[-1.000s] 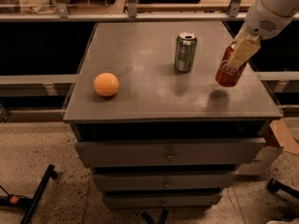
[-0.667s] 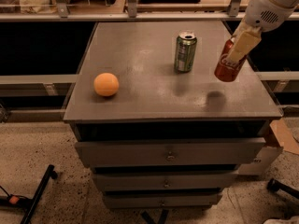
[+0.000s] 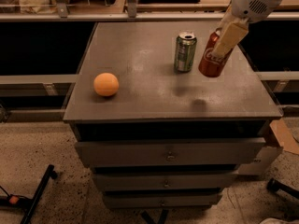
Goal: Move coke can near orange
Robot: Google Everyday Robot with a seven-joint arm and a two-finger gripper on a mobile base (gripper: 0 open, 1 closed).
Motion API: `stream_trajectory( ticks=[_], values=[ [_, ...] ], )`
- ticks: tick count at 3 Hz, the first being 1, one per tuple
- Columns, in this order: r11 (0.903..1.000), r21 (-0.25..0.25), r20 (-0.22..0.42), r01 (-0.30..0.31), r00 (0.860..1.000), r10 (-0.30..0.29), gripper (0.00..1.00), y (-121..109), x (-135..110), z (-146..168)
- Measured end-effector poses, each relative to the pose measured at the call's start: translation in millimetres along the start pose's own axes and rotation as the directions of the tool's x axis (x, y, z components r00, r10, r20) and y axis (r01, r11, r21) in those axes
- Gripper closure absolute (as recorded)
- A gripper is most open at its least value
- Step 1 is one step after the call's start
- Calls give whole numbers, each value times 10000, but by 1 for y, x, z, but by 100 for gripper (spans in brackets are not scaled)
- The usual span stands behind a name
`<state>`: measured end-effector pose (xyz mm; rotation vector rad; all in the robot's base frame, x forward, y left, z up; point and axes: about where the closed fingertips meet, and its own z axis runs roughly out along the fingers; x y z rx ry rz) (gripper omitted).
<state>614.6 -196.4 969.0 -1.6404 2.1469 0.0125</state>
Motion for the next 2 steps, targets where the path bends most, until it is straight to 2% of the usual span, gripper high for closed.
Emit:
stream_trajectory(
  ticks=[1,2],
  values=[
    [9973,-115,295,727,9969,-723,100,21,-36,2],
    [9906,-331,454,1324,9904,-1308,100,44,-66,9]
  ],
)
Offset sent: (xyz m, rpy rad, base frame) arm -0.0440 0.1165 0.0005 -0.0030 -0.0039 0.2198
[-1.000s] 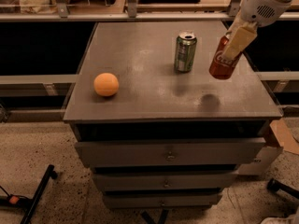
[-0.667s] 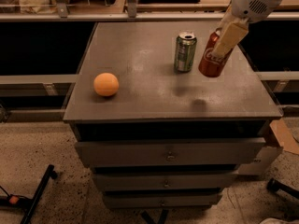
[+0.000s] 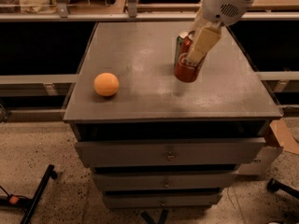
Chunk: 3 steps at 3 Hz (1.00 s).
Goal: Move coke can near orange
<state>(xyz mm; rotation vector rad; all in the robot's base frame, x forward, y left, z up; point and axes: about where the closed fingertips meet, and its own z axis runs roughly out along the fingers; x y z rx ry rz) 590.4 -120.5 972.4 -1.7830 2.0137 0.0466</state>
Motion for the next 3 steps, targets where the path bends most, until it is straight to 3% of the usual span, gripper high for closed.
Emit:
stream_trajectory(
  ticks=[3],
  values=[
    [9936,-590,248,960,9952,-947,100,22,-63,52]
  ],
)
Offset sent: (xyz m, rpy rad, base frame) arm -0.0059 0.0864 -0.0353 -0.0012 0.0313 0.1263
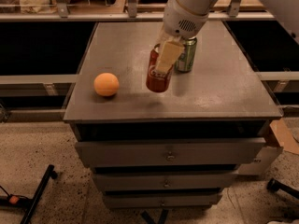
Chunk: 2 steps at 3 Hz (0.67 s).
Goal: Move coke can near orange
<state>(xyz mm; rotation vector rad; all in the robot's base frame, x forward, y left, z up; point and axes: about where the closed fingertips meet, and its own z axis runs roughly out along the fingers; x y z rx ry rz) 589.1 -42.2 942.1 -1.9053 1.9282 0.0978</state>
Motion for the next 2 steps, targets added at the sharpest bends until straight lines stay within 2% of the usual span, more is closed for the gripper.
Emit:
stream_trajectory(
  ticks=[1,2],
  values=[
    [9999,-74,-38,137,9999,-138,100,-5,-12,15],
    [9998,-113,-75,187,9998,-187,82,-11,-20,28]
  ],
)
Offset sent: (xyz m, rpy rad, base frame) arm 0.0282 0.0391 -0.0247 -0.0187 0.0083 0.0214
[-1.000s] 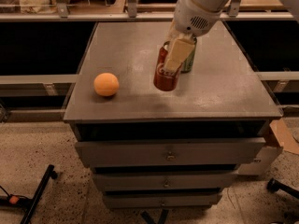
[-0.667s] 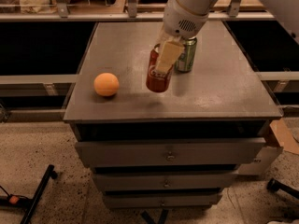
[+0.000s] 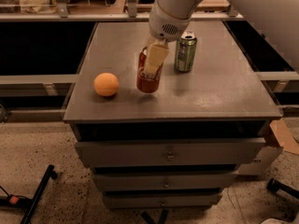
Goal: Move coke can near orange
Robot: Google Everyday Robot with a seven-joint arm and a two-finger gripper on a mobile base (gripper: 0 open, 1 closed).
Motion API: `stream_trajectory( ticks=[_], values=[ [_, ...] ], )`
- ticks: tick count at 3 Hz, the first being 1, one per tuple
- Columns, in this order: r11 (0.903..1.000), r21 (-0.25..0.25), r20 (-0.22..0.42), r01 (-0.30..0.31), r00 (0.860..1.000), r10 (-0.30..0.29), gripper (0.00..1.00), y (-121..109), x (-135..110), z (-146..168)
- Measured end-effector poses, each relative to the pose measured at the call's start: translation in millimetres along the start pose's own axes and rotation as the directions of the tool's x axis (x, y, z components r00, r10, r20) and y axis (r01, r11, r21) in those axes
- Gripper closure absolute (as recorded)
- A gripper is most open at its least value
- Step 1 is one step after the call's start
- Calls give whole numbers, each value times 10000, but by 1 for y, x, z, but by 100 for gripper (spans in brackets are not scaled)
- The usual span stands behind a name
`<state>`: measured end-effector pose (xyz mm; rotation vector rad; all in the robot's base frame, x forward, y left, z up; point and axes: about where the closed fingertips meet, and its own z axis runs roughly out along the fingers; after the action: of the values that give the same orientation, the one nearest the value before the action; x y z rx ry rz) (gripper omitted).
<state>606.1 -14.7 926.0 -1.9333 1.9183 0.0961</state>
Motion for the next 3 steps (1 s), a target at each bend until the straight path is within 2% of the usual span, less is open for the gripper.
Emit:
stream_trajectory(
  ticks=[3],
  values=[
    [9999,-35,156,122,9998,-122,12,-5,-27,21]
  ],
)
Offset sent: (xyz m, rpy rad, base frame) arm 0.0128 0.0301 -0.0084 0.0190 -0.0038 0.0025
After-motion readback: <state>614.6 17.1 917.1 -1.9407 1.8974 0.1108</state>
